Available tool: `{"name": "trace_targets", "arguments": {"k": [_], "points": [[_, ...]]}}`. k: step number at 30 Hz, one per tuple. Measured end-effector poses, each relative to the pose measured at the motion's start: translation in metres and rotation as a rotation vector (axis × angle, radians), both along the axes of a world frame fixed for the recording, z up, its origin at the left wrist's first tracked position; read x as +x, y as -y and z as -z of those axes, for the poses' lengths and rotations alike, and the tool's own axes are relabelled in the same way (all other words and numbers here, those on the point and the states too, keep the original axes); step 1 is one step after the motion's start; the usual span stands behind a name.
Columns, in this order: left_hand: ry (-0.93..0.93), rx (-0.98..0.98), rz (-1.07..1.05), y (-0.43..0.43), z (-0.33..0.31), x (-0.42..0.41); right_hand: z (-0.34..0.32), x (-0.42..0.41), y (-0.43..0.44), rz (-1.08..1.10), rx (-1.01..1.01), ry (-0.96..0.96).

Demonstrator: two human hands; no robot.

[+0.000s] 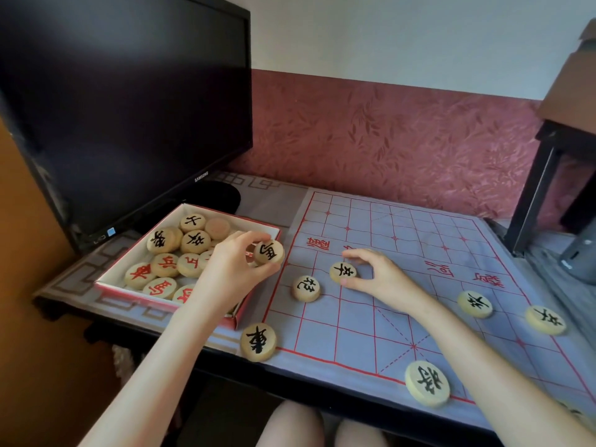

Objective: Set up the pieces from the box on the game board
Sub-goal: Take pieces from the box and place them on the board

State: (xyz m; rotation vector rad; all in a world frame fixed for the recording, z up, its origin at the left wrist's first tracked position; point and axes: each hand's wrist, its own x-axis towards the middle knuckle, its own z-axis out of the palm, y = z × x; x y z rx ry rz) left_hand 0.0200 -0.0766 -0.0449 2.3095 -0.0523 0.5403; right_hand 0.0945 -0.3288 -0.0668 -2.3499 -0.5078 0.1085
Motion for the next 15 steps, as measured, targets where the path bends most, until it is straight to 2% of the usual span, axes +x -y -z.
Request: {"name": "trace_targets", "arguments": {"k": [3,15], "points": [[-0.018,0.029,0.039,0.005,-0.003,-0.009,-0.006,-0.003,0.004,0.017,0.064,0.003],[-0.148,0.200,0.330,0.014,0.009,-0.071,-0.015,-0.028,0.011,-0.032,0.066,0.027]]}}
